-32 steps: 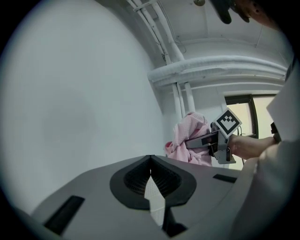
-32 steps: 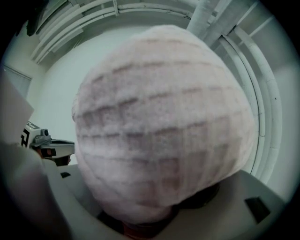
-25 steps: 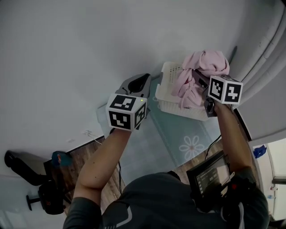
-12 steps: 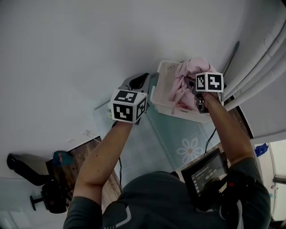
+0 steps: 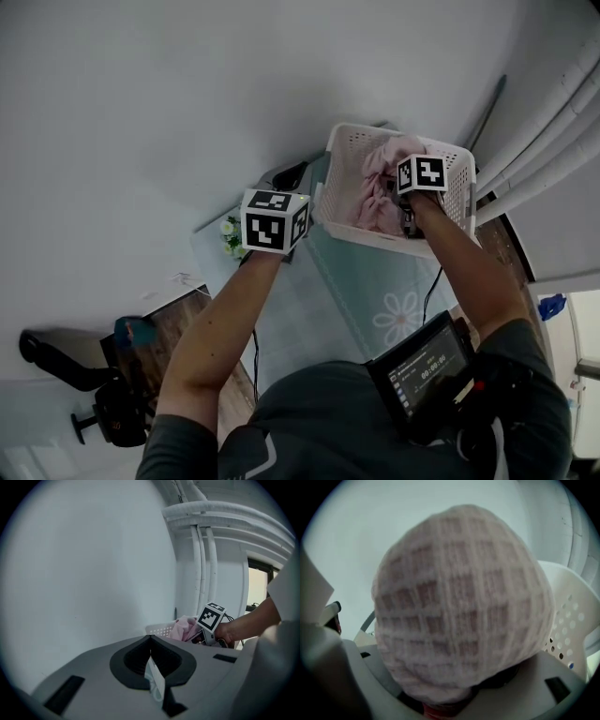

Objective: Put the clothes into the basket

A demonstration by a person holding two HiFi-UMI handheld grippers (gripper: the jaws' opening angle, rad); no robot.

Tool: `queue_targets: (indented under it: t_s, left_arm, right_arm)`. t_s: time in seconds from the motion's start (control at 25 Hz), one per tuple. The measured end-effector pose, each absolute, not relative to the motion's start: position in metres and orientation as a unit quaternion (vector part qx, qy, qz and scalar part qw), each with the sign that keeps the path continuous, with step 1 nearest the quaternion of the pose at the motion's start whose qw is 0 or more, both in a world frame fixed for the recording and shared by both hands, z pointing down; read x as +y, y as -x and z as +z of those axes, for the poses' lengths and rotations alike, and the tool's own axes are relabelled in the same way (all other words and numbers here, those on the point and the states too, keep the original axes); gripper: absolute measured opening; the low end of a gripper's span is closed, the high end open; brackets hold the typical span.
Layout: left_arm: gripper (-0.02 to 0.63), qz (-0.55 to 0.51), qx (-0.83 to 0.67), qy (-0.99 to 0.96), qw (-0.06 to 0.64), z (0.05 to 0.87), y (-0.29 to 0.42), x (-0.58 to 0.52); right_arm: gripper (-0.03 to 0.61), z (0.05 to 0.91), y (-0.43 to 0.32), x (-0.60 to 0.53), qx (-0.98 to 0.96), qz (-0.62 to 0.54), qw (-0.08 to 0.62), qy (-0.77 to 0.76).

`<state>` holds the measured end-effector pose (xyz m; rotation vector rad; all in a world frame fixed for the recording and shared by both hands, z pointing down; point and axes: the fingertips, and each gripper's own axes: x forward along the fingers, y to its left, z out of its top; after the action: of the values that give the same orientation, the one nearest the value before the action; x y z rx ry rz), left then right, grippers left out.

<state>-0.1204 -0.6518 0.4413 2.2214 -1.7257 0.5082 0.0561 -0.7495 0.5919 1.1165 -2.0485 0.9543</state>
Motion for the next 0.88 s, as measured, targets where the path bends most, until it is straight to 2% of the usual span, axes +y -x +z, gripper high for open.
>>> queue_targets:
  t_s: [0.64,0.88]
  left_arm:
    - [0.009,0.207,-0.595,-0.747,0.214,0.506,0.144,-0.67]
    - [0.009,0.214,-0.589,-0.745,0.229,0.524,0.138,-0.67]
  right_arm:
    - [0.337,0.68,-0.038,-0.752,-0.704,0.438,0.379,-0.411]
    - [0.341,0.697,-0.038,-0.753,-0.704,0.446,0.384,-0.398]
